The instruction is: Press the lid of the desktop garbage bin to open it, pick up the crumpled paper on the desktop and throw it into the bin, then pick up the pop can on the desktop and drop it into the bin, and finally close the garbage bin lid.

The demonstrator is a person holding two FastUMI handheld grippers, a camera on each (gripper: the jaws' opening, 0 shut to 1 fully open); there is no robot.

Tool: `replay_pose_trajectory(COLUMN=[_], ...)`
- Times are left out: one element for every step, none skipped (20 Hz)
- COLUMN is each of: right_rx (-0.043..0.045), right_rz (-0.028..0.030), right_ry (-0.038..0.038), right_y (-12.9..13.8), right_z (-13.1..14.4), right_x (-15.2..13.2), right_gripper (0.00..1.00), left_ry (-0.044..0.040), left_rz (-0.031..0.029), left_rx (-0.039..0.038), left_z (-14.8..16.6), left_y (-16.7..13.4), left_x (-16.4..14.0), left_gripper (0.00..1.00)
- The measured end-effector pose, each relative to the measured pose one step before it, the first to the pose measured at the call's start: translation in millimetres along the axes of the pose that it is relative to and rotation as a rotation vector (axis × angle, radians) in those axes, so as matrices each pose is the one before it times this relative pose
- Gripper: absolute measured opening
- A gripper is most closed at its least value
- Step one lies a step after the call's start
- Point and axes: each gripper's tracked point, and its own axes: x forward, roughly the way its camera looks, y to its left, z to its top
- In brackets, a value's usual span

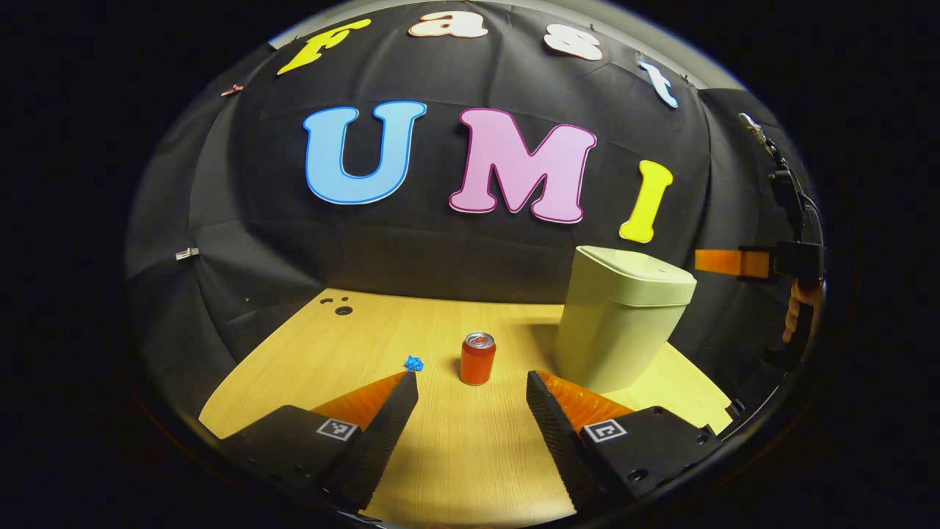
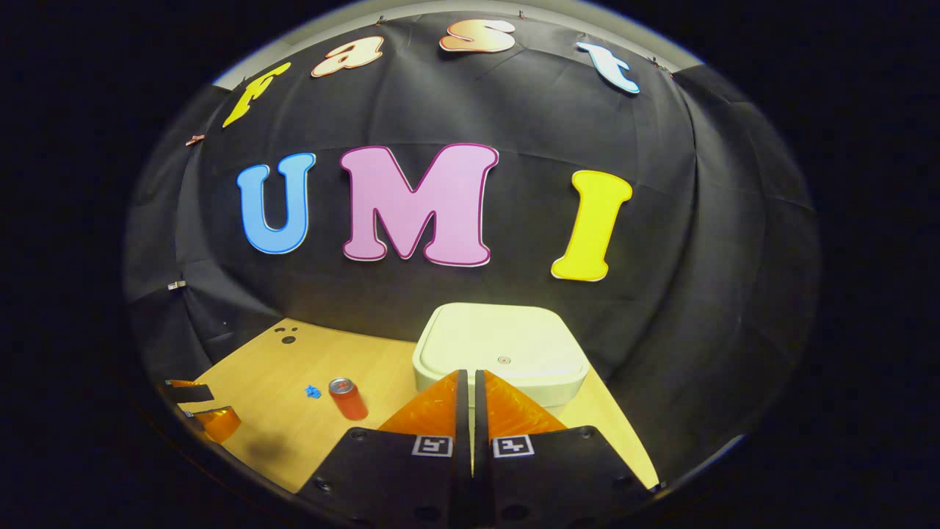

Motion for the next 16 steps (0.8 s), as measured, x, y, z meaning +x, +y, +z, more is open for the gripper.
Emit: replay_pose_trajectory(right_rx=[0.00340, -0.00177, -0.00625, -0.00734, -0.00573, -0.00586, -0.00686, -0.00841, -0.00805, -0.00294, 0.00089, 0.00038, -0.00197, -0.00204, -0.00024, -0.00003], right_rz=[-0.00665, -0.00731, -0.00670, -0.00402, -0.00195, 0.00149, 0.00138, -0.00013, 0.00114, 0.00370, 0.00524, 0.00446, 0.00151, 0.00158, 0.00225, 0.00129], right_ry=[-0.00956, -0.00585, -0.00386, -0.00261, -0.00272, 0.00149, 0.00117, 0.00211, 0.00374, 0.00776, 0.00888, 0.00808, 0.00796, 0.00794, 0.00588, 0.00795], right_y=[-4.94, -3.68, -3.26, -2.45, -1.93, -1.17, -0.80, -0.54, -0.02, 0.76, 0.65, 0.91, -0.18, -0.49, -0.15, -0.53], right_z=[5.99, 3.29, 2.63, 3.00, 2.39, 0.09, -0.07, -1.52, -1.37, -2.86, -3.34, -3.74, -3.55, -3.36, -3.53, -3.03], right_x=[5.69, 6.28, 5.55, 6.77, 5.48, 6.00, 5.53, 4.80, 5.82, 5.86, 5.41, 4.99, 5.19, 3.48, 3.29, 2.74], right_gripper=[0.05, 0.05, 0.05, 0.05, 0.05, 0.05, 0.05, 0.05, 0.05, 0.05, 0.05, 0.05, 0.05, 0.05, 0.05, 0.05], left_ry=[0.00318, 0.00347, 0.00374, 0.00123, -0.00031, 0.00212, 0.00340, 0.00282, 0.00189, 0.00037, -0.00200, -0.00158, -0.00088, 0.00024, -0.00122, -0.00207], left_rz=[0.00764, 0.00851, 0.00797, 0.00460, 0.00517, 0.00464, 0.00558, 0.00745, 0.00600, 0.00495, 0.00549, 0.00495, 0.00567, 0.00462, 0.00398, 0.00566], left_rx=[-0.00114, 0.00167, 0.00162, -0.00002, -0.00075, -0.00074, 0.00054, 0.00251, 0.00183, 0.00229, 0.00352, 0.00402, 0.00216, -0.00093, -0.00132, -0.00054], left_z=[-1.13, 0.45, -1.54, 0.75, 0.42, 0.30, -1.25, 0.20, -1.09, 0.77, 0.04, 1.12, -0.92, 1.14, 0.27, 1.55], left_y=[2.86, 2.19, 1.17, 1.42, 0.68, 0.21, -0.16, 0.30, -0.20, -0.35, -0.62, 0.00, 0.08, -0.09, -0.09, 0.68], left_x=[1.13, 1.43, 1.40, 1.10, 2.13, 1.74, 1.51, 1.65, 1.13, 0.50, 0.35, 0.64, 1.13, 1.42, 0.94, 0.84], left_gripper=[0.96, 0.96, 0.96, 0.96, 0.96, 0.96, 0.96, 0.96, 0.96, 0.96, 0.96, 0.96, 0.96, 0.96, 0.96, 0.96])
